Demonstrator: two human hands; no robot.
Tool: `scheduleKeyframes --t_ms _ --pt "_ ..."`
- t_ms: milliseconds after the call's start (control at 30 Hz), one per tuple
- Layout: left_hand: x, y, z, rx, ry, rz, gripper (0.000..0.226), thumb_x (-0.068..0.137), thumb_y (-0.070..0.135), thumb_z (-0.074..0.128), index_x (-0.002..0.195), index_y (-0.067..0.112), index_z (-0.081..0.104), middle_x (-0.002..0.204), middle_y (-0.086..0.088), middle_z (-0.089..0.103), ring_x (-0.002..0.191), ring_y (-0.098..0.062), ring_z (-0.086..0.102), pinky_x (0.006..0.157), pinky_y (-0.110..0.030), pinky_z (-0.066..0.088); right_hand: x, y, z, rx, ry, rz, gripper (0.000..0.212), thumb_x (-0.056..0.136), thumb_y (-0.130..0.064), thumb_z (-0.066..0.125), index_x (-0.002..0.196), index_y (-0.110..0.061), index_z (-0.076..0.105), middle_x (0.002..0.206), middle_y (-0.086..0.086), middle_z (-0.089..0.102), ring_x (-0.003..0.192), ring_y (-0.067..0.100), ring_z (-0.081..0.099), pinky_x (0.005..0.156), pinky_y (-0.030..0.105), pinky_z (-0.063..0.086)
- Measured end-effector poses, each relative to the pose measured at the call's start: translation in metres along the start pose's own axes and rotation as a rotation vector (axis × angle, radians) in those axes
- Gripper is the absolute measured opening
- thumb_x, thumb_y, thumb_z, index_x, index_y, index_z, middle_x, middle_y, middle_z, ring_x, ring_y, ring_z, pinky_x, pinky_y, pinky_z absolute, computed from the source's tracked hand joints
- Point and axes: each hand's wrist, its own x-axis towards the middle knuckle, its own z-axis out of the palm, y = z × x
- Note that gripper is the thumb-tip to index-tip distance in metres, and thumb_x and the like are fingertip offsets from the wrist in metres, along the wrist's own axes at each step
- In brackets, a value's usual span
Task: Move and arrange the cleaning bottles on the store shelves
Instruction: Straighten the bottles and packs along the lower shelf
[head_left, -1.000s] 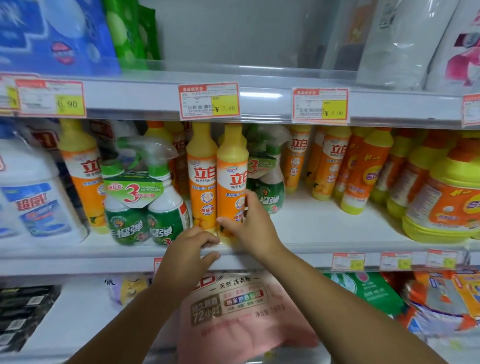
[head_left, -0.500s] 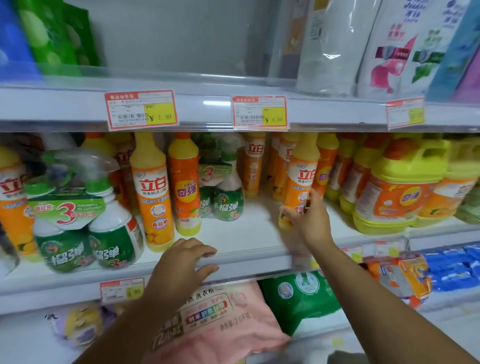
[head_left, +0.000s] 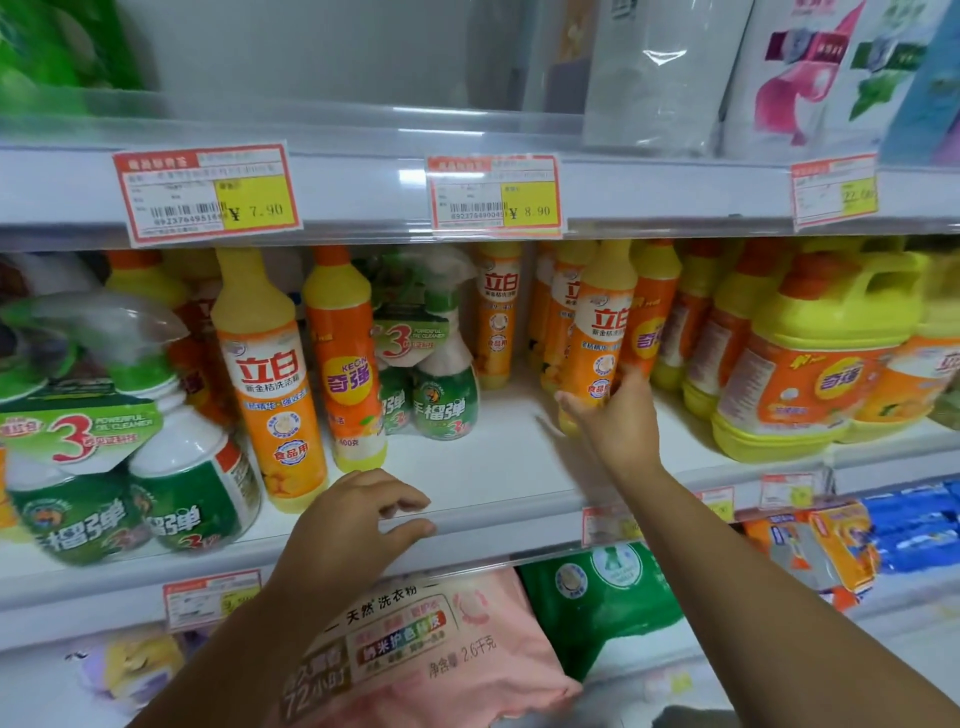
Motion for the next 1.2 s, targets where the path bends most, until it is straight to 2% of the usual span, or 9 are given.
scheduleKeyframes --t_ms 133,267,567,700,767,833,900,1033,1200 --pt "-0.002 0.001 -0.001 -0.014 -0.004 -0.009 0.016 0.073 0.039 0.074 0.088 0.035 0.07 0.083 0.021 0.061 0.081 -0.001 0.053 0.07 -0.022 0.044 -0.005 0.002 -0.004 -0.02 0.001 -0.008 0.05 0.076 -0.028 0.074 0.116 -0.017 0.046 0.115 0.009 0.063 0.099 0.029 0.062 0.079 0.032 0.045" --pt "-0.002 -0.001 -0.001 -0.01 -0.008 -0.018 0.016 0.073 0.037 0.074 0.088 0.035 0.069 0.084 0.021 0.062 0.083 0.0 0.053 0.071 -0.021 0.044 -0.002 0.001 -0.006 -0.034 -0.019 -0.003 0.046 0.079 -0.019 0.074 0.116 -0.011 0.048 0.116 0.01 0.065 0.103 0.031 0.061 0.078 0.028 0.039" --pt "-0.003 -0.004 -0.002 -0.018 -0.013 -0.02 0.013 0.073 0.035 0.074 0.085 0.035 0.069 0.084 0.02 0.063 0.083 -0.001 0.053 0.072 -0.021 0.043 0.005 0.002 0.003 -0.06 -0.01 0.028 0.044 0.081 -0.024 0.072 0.116 -0.011 0.049 0.115 0.011 0.066 0.102 0.034 0.06 0.078 0.032 0.04" --pt "-0.005 -0.005 -0.004 -0.007 -0.018 -0.019 0.014 0.073 0.034 0.075 0.087 0.034 0.07 0.084 0.02 0.062 0.083 0.0 0.053 0.07 -0.016 0.04 0.003 0.003 0.0 -0.05 0.005 0.069 0.053 0.079 -0.031 0.075 0.118 -0.009 0.046 0.118 0.012 0.064 0.106 0.034 0.06 0.085 0.038 0.043" --pt "-0.008 -0.006 -0.008 -0.006 -0.017 -0.023 0.014 0.074 0.034 0.074 0.087 0.035 0.07 0.084 0.02 0.062 0.083 0.001 0.052 0.07 -0.014 0.038 -0.003 -0.001 -0.005 -0.004 0.089 0.073 0.049 0.078 -0.031 0.075 0.112 -0.01 0.047 0.113 0.01 0.062 0.103 0.033 0.06 0.082 0.037 0.043" --pt "-0.013 -0.007 -0.015 -0.008 -0.018 -0.032 0.014 0.075 0.032 0.074 0.088 0.035 0.069 0.085 0.019 0.062 0.084 0.0 0.052 0.071 -0.014 0.038 -0.014 -0.008 -0.007 0.002 0.144 0.021 0.039 0.08 -0.034 0.072 0.101 -0.013 0.046 0.101 0.008 0.06 0.093 0.031 0.059 0.073 0.034 0.041" --pt "-0.019 -0.008 -0.025 -0.005 -0.008 -0.05 0.014 0.075 0.031 0.073 0.089 0.033 0.07 0.086 0.018 0.063 0.084 -0.002 0.053 0.073 -0.017 0.041 -0.03 -0.021 -0.001 0.0 0.078 -0.072 0.034 0.083 -0.036 0.068 0.096 -0.015 0.044 0.091 0.006 0.056 0.083 0.028 0.057 0.068 0.031 0.037" --pt "-0.034 -0.015 -0.044 0.012 0.011 -0.091 0.019 0.078 0.031 0.071 0.096 0.029 0.07 0.091 0.014 0.063 0.087 -0.004 0.054 0.079 -0.026 0.045 -0.072 -0.064 0.031 0.05 -0.182 -0.297 0.023 0.085 -0.031 0.066 0.096 -0.018 0.051 0.079 0.0 0.058 0.073 0.017 0.054 0.062 0.027 0.037" --pt "-0.055 -0.032 -0.061 0.025 -0.015 -0.13 0.032 0.079 0.034 0.068 0.11 0.028 0.066 0.112 0.011 0.062 0.105 -0.008 0.052 0.09 -0.025 0.04 -0.117 -0.112 0.082 0.109 -0.532 -0.341 0.036 0.084 -0.036 0.068 0.114 -0.018 0.059 0.09 -0.004 0.067 0.083 0.01 0.063 0.078 0.027 0.051"
